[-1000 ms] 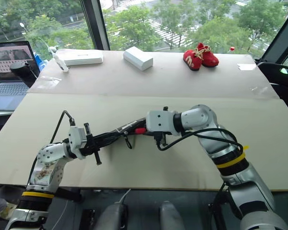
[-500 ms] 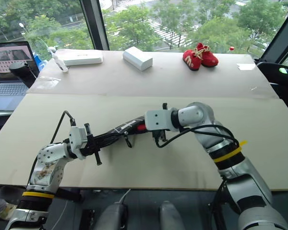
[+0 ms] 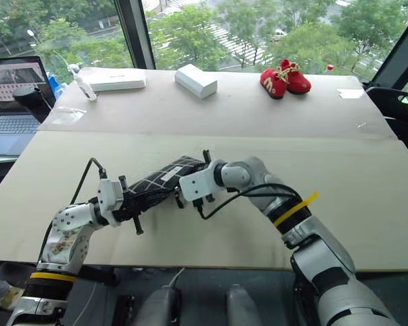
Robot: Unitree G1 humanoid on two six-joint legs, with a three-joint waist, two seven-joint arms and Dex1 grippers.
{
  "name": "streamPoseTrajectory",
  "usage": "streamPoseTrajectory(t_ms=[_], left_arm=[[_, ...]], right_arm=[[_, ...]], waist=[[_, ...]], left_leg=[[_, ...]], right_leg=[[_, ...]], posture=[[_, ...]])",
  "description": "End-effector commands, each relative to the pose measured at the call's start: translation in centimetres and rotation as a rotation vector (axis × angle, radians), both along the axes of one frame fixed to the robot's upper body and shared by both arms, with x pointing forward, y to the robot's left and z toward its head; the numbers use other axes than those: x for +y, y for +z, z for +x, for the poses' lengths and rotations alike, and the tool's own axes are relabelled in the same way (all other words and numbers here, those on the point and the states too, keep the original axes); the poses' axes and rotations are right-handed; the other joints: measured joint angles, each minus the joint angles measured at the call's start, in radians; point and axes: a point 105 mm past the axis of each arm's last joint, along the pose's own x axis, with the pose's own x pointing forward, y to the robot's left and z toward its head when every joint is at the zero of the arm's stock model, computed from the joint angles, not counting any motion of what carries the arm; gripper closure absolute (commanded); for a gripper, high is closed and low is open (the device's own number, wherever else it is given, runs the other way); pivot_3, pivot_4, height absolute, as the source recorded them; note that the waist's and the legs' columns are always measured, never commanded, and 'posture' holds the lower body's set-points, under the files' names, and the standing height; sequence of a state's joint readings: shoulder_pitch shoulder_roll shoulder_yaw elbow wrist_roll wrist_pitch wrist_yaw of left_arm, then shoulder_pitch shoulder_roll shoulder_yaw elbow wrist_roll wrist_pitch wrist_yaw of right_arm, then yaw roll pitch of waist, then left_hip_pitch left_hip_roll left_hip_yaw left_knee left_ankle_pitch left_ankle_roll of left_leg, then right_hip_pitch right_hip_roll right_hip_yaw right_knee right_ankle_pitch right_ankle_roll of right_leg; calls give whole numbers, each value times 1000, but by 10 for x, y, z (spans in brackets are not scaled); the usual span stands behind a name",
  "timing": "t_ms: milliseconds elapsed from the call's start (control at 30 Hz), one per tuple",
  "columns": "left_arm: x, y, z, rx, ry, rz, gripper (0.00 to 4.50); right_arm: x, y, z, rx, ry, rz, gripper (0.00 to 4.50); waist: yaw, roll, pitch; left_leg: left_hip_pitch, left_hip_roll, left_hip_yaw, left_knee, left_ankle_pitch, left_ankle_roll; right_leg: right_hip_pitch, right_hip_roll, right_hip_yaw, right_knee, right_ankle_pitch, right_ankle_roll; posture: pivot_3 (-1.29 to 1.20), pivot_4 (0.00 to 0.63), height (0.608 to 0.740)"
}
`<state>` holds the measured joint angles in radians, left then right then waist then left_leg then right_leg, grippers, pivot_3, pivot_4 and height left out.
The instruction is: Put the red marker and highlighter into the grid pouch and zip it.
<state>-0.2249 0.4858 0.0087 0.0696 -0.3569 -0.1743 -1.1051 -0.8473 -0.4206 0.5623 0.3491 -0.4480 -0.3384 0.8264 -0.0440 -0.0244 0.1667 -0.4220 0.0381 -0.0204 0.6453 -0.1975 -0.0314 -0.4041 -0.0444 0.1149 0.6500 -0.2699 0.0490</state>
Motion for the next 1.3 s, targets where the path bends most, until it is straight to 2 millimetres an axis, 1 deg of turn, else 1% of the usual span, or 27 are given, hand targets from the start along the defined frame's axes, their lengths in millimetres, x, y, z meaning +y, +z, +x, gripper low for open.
streamPoseTrajectory(t_ms=[33, 167, 267, 367, 433, 567, 633, 733, 800, 833, 867, 933, 1000, 1100, 1233, 1300], left_arm=[[-2, 15, -3, -65, -21, -17, 4500], [-2, 16, -2, -65, -21, -18, 4500], [-2, 16, -2, -64, -22, -21, 4500], [-1, 16, -3, -62, -22, -22, 4500], [-1, 16, -2, -62, -22, -23, 4500], [-1, 17, -2, -63, -24, -25, 4500], [-1, 17, -2, -63, -25, -26, 4500], [-1, 18, -2, -64, -26, -26, 4500], [-1, 17, -2, -63, -26, -25, 4500], [-1, 17, -3, -62, -26, -23, 4500], [-1, 17, -3, -61, -26, -22, 4500], [0, 17, -3, -61, -25, -20, 4500], [0, 17, -3, -60, -25, -19, 4500], [0, 15, -3, -59, -28, -14, 4500], [-1, 13, -3, -55, -32, -11, 4500], [-2, 13, -3, -53, -34, -10, 4500]], right_arm=[[9, 2, -16, -14, 124, 32, 3980], [16, 7, -23, -20, 188, 88, 3980], [22, 18, -26, -42, 223, 163, 3980], [31, 32, -35, -16, 280, 263, 3980], [32, 35, -41, 27, 308, 293, 3980], [33, 33, -53, 119, 355, 321, 3980], [33, 32, -53, 140, 350, 321, 3980], [26, 26, -42, 145, 296, 278, 3980], [23, 29, -37, 149, 271, 285, 3980], [22, 32, -35, 152, 261, 294, 3482], [20, 37, -30, 120, 241, 307, 2976], [14, 46, -18, 62, 200, 315, 2389], [8, 50, -13, 29, 187, 307, 1747], [-3, 59, -8, 4, 178, 308, 1747], [-14, 67, -14, 19, 214, 298, 1747], [-21, 75, -16, 15, 217, 307, 1747]], waist=[[-1, 0, 0], [-2, 0, 0], [-2, 0, 0], [-2, 0, 0], [-1, 0, 0], [1, 0, 0], [-1, 0, 0], [-1, 0, 0], [-2, 0, 0], [-2, 0, 0], [-2, 0, 0], [-2, 0, 0], [-1, 0, 0], [1, 0, 0], [-1, 0, 0], [-1, 0, 0]], left_leg=[[0, 0, 0, 0, 0, 0], [0, 0, 0, 0, 0, 0], [0, 0, 0, 0, 0, 0], [0, 0, 0, 0, 0, 0], [0, 0, 0, 0, 0, 0], [0, 0, -1, 0, 0, 0], [0, 0, -1, 0, 0, 0], [1, 0, -1, 0, 0, 0], [1, 0, -1, 0, 0, 0], [2, 0, -1, 0, 0, 0], [2, 0, -1, 0, 0, 0], [2, 0, -1, 0, 0, 0], [2, 0, -1, 1, 1, -1], [2, 0, -1, 1, 1, -1], [1, 0, -1, 1, 1, -1], [1, 0, -1, 1, 1, -1]], right_leg=[[0, 0, 0, 0, 0, 0], [0, 0, 0, 0, 0, 0], [0, 0, 0, 0, 0, 0], [0, 0, 0, 1, 0, 0], [0, 0, 0, 1, 0, 0], [1, 0, 0, 1, 0, 0], [1, 0, 0, 1, 0, 0], [1, 0, 0, 3, 0, 0], [0, 0, 0, 5, 0, 0], [0, 0, 0, 5, 0, 0], [0, 0, 0, 5, 0, 0], [0, 0, 0, 5, 0, 0], [0, 0, 0, 5, 0, 0], [0, 0, 0, 5, 0, 0], [0, 0, 0, 5, 0, 0], [0, 0, 0, 5, 0, 0]], posture=[[0, 150, 730], [0, 150, 730], [0, 150, 730], [0, 150, 730], [0, 150, 730], [0, 150, 730], [0, 150, 730], [0, 150, 730], [0, 150, 730], [0, 150, 730], [0, 150, 730], [0, 150, 730], [0, 150, 730], [0, 150, 730], [0, 150, 730], [0, 150, 730]])
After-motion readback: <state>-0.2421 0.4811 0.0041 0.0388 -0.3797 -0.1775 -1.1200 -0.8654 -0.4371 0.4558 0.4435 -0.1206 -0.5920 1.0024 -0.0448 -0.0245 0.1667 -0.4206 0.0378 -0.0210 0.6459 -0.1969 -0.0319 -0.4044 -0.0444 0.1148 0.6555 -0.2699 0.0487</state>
